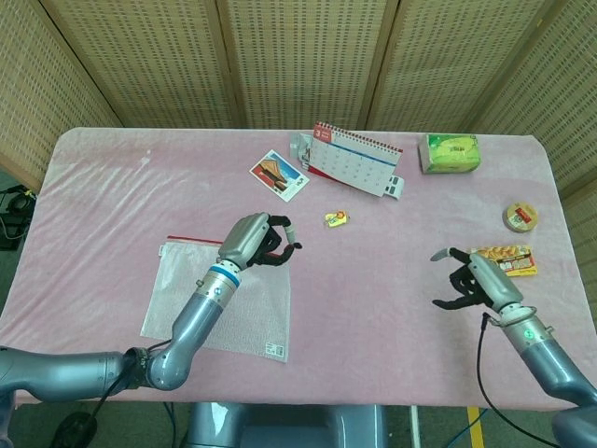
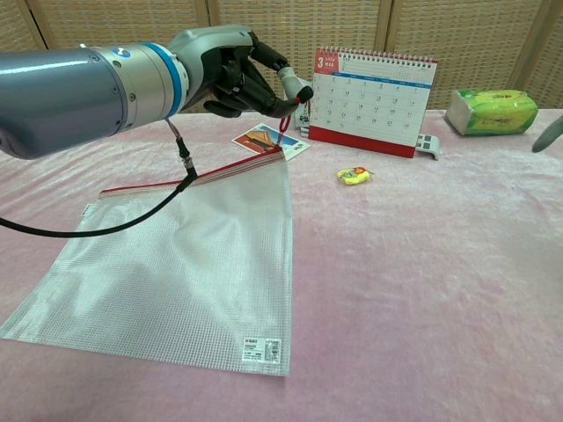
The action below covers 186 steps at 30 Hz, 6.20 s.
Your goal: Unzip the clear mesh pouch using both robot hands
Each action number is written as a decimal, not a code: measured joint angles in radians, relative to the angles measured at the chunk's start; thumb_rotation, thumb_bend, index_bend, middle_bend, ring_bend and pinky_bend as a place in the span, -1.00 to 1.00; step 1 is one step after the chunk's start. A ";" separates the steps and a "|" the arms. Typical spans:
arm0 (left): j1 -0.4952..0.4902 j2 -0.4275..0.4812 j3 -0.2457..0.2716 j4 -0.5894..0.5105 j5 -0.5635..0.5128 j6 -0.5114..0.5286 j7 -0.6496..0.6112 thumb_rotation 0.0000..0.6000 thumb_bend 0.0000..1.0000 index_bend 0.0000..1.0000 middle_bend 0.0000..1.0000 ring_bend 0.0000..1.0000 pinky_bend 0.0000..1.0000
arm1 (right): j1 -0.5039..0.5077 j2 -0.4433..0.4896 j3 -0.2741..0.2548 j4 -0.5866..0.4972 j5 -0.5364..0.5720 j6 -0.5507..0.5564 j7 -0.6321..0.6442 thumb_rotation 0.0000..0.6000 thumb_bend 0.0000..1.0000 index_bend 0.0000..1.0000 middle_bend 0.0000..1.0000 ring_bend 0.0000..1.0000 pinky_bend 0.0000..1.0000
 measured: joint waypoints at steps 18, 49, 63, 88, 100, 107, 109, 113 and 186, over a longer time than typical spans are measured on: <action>-0.125 -0.091 -0.083 0.034 -0.109 0.017 -0.051 1.00 0.61 0.64 1.00 0.94 1.00 | 0.272 -0.116 0.056 -0.054 0.394 -0.184 0.017 1.00 -1.00 -0.21 0.98 1.00 1.00; -0.141 -0.111 -0.074 -0.004 -0.080 0.045 -0.109 1.00 0.61 0.65 1.00 0.94 1.00 | 0.432 -0.324 0.073 -0.085 0.921 0.176 -0.301 1.00 -0.41 0.14 0.99 1.00 1.00; -0.156 -0.130 -0.080 0.056 -0.081 0.062 -0.110 1.00 0.61 0.65 1.00 0.94 1.00 | 0.401 -0.302 0.102 -0.145 0.895 0.170 -0.342 1.00 -0.41 0.13 0.99 1.00 1.00; -0.150 -0.136 -0.089 0.048 -0.083 0.049 -0.146 1.00 0.61 0.65 1.00 0.95 1.00 | 0.402 -0.334 0.138 -0.117 0.935 0.169 -0.395 1.00 -0.38 0.19 0.99 1.00 1.00; -0.148 -0.148 -0.087 0.043 -0.085 0.043 -0.165 1.00 0.61 0.65 1.00 0.94 1.00 | 0.398 -0.353 0.157 -0.110 0.953 0.177 -0.401 1.00 -0.11 0.35 1.00 1.00 1.00; -0.145 -0.145 -0.092 0.037 -0.089 0.042 -0.169 1.00 0.61 0.65 1.00 0.94 1.00 | 0.395 -0.356 0.159 -0.106 0.956 0.158 -0.405 1.00 0.04 0.37 1.00 1.00 1.00; -0.144 -0.143 -0.092 0.036 -0.091 0.041 -0.169 1.00 0.61 0.65 1.00 0.94 1.00 | 0.394 -0.357 0.162 -0.105 0.955 0.155 -0.405 1.00 0.15 0.41 1.00 1.00 1.00; -0.143 -0.140 -0.092 0.036 -0.093 0.038 -0.171 1.00 0.61 0.65 1.00 0.94 1.00 | 0.391 -0.358 0.168 -0.107 0.953 0.159 -0.404 1.00 0.46 0.50 1.00 1.00 1.00; 0.101 0.297 0.038 0.249 -0.091 -0.235 -0.295 1.00 0.60 0.67 1.00 0.95 1.00 | 0.087 -0.069 0.372 -0.034 0.579 -0.243 0.119 1.00 0.67 0.64 1.00 1.00 1.00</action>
